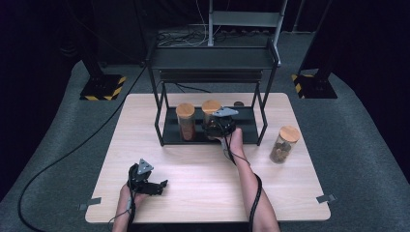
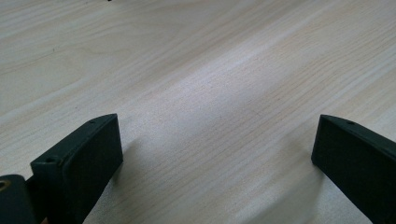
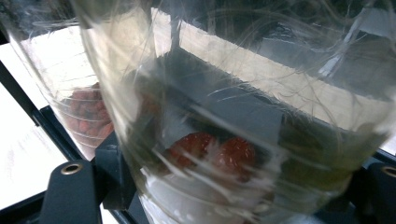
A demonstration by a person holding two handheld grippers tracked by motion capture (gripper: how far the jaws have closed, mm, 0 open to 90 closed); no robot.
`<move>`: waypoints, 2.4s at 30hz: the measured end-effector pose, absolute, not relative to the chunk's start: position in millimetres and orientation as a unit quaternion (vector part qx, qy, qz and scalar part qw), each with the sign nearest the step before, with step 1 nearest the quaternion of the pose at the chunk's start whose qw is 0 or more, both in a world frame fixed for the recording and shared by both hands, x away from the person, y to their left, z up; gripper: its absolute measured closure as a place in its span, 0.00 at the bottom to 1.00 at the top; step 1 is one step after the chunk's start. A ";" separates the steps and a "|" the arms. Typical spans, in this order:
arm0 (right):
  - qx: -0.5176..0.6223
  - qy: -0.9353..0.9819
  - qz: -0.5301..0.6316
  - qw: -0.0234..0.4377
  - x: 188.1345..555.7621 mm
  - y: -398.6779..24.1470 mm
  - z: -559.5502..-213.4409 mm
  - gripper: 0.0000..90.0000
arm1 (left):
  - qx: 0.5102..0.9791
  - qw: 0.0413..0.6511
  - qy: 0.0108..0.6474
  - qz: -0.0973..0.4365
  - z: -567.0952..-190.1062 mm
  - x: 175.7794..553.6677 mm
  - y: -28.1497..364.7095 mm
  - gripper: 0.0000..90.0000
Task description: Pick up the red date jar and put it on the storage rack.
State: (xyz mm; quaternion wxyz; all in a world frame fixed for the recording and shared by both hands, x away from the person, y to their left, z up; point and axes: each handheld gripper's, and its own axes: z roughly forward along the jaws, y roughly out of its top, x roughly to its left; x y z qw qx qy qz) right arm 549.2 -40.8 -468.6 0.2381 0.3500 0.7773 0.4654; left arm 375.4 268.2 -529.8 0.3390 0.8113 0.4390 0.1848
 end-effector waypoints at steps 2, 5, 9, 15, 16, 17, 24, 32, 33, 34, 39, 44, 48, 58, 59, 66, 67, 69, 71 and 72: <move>0.350 0.777 0.466 0.238 549.5 -40.1 -469.6 0.27 | 0.811 0.339 0.439 0.185 -529.8 375.4 268.2 0.01; 0.350 0.778 0.464 0.237 550.1 -39.0 -470.9 0.27 | 0.811 0.339 0.439 0.185 -529.8 375.5 268.2 0.01; 0.351 0.777 0.464 0.240 550.8 -38.4 -473.3 0.27 | 0.811 0.339 0.439 0.185 -529.8 375.5 268.2 0.01; 0.352 0.776 0.463 0.244 551.6 -37.1 -477.0 0.27 | 0.811 0.339 0.439 0.185 -529.9 375.5 268.2 0.01; 0.352 0.777 0.462 0.244 551.6 -36.4 -477.4 0.27 | 0.811 0.339 0.439 0.185 -529.9 375.5 268.2 0.01; 0.351 0.777 0.461 0.246 551.6 -35.8 -477.6 0.27 | 0.811 0.339 0.439 0.185 -529.8 375.5 268.2 0.01; 0.348 0.779 0.459 0.249 552.7 -33.1 -479.5 0.27 | 0.811 0.339 0.439 0.185 -529.8 375.4 268.2 0.01; 0.354 0.776 0.463 0.242 554.6 -34.1 -484.0 0.27 | 0.812 0.339 0.439 0.185 -529.8 375.4 268.2 0.01; 0.356 0.775 0.464 0.241 554.6 -34.3 -484.4 0.27 | 0.812 0.339 0.438 0.185 -529.8 375.4 268.3 0.01; 0.356 0.774 0.465 0.240 554.6 -34.5 -484.5 0.27 | 0.812 0.339 0.439 0.185 -529.8 375.4 268.3 0.01; 0.362 0.767 0.476 0.233 555.0 -36.7 -487.0 0.27 | 0.812 0.339 0.439 0.185 -529.8 375.4 268.2 0.01; 0.361 0.765 0.480 0.232 555.0 -37.9 -487.7 0.27 | 0.812 0.339 0.439 0.185 -529.8 375.4 268.2 0.01; 0.360 0.765 0.480 0.235 554.2 -37.4 -488.2 0.27 | 0.812 0.338 0.438 0.185 -529.8 375.4 268.2 0.01; 0.360 0.765 0.477 0.238 553.9 -36.7 -487.9 0.27 | 0.812 0.339 0.439 0.186 -529.8 375.3 268.2 0.01; 0.361 0.765 0.477 0.238 553.8 -36.6 -487.7 0.27 | 0.811 0.339 0.439 0.185 -529.8 375.3 268.2 0.01; 0.362 0.765 0.476 0.240 553.6 -36.2 -487.7 0.26 | 0.811 0.338 0.439 0.186 -529.8 375.4 268.2 0.01; 0.362 0.765 0.476 0.241 553.5 -36.1 -487.8 0.26 | 0.811 0.338 0.439 0.186 -529.8 375.4 268.2 0.01; 0.362 0.765 0.476 0.241 553.7 -36.2 -487.9 0.26 | 0.811 0.338 0.439 0.186 -529.8 375.3 268.2 0.01; 0.362 0.764 0.476 0.242 553.4 -36.0 -487.9 0.26 | 0.811 0.338 0.439 0.186 -529.8 375.3 268.2 0.01; 0.362 0.765 0.475 0.242 553.3 -35.9 -487.7 0.26 | 0.811 0.338 0.439 0.186 -529.8 375.3 268.3 0.01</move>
